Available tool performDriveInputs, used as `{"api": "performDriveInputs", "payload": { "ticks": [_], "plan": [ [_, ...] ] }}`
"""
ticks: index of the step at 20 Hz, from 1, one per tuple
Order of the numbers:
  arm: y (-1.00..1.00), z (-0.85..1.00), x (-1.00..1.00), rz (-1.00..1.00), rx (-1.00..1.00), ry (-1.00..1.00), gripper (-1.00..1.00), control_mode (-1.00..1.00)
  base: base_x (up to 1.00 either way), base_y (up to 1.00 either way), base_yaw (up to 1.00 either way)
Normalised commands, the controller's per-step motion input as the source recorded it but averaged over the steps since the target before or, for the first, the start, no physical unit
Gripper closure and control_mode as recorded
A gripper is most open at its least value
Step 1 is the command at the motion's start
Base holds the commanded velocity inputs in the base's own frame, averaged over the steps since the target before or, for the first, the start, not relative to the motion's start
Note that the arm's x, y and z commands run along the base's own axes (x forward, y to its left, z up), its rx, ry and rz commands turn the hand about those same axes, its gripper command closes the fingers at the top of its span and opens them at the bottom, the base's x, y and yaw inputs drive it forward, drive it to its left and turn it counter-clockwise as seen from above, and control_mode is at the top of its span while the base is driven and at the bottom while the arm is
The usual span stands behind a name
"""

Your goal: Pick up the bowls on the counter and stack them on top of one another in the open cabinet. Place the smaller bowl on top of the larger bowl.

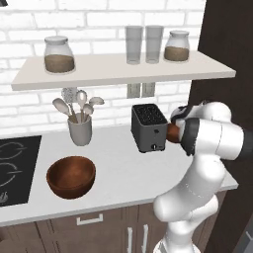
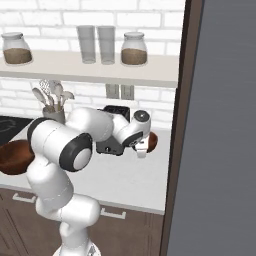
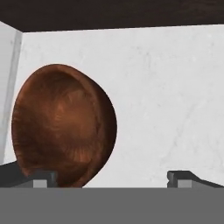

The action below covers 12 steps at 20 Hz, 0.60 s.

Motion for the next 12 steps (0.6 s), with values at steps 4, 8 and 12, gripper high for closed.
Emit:
{"api": "performDriveInputs", "payload": {
  "ticks": [4,8,12],
  "plan": [
    [-0.08,-0.20,0.28,0.02,0.00,0.00,-1.00,-1.00,0.00,0.00,0.00],
    [-0.08,-0.32,0.19,0.03,0.00,0.00,-1.00,-1.00,0.00,0.00,0.00],
    [-0.04,-0.36,0.19,0.03,0.00,0.00,-1.00,-1.00,0.00,0.00,0.00]
  ]
}}
